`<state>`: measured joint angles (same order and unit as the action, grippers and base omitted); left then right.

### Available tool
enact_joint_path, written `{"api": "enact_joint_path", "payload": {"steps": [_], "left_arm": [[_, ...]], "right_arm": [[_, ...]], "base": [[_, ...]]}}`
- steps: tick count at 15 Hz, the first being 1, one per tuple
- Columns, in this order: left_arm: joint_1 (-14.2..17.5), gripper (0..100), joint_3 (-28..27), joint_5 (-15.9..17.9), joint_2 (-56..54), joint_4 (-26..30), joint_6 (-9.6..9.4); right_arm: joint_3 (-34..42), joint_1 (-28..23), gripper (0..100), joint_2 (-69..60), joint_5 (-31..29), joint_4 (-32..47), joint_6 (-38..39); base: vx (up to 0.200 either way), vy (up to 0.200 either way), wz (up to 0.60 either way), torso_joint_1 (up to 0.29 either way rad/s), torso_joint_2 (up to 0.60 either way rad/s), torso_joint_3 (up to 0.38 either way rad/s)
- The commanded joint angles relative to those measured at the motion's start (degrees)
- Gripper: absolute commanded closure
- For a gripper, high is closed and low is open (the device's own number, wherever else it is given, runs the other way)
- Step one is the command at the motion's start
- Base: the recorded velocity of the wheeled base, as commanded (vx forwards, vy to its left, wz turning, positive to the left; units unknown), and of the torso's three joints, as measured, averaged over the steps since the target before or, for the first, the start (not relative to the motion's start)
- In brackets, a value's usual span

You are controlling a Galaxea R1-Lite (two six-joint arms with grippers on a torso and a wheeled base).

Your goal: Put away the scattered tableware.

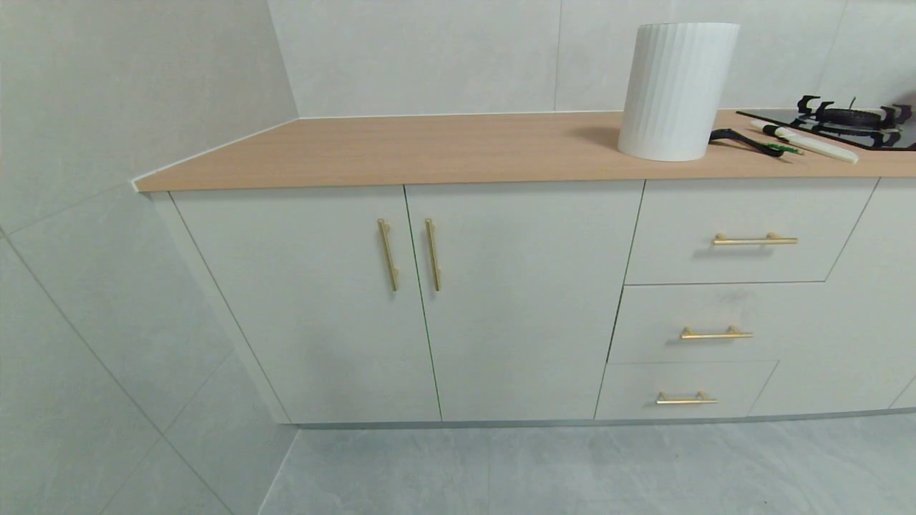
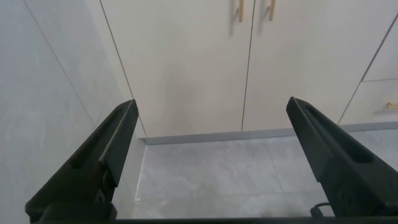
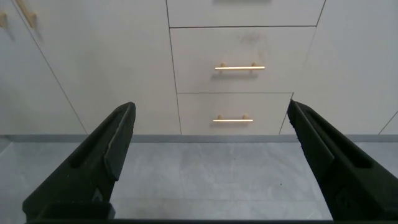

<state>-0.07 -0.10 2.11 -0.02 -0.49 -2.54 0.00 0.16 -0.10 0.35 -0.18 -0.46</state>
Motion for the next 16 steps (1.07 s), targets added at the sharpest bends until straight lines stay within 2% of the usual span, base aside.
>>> {"api": "enact_joint_path", "payload": {"steps": [1,7,16], "left_arm": [[-0.01,0,0.01,0.0,0.02,-0.04,-0.01],[-0.01,0,0.01,0.0,0.02,-0.04,0.16],[-0.01,0,0.01,0.0,0.02,-0.04,0.07]], "right_arm": [[0.0,0.02,0,0.1,0.09,0.09,-0.15],[0.0,0.02,0,0.1,0.09,0.09,0.11],[0.0,0.02,0,0.1,0.0,0.09,0.11]], "base": [[0.0,0.0,0.0,0.0,0.0,0.0],[0.0,0.0,0.0,0.0,0.0,0.0],[0.0,-0.2,0.0,0.002,0.0,0.001]]}}
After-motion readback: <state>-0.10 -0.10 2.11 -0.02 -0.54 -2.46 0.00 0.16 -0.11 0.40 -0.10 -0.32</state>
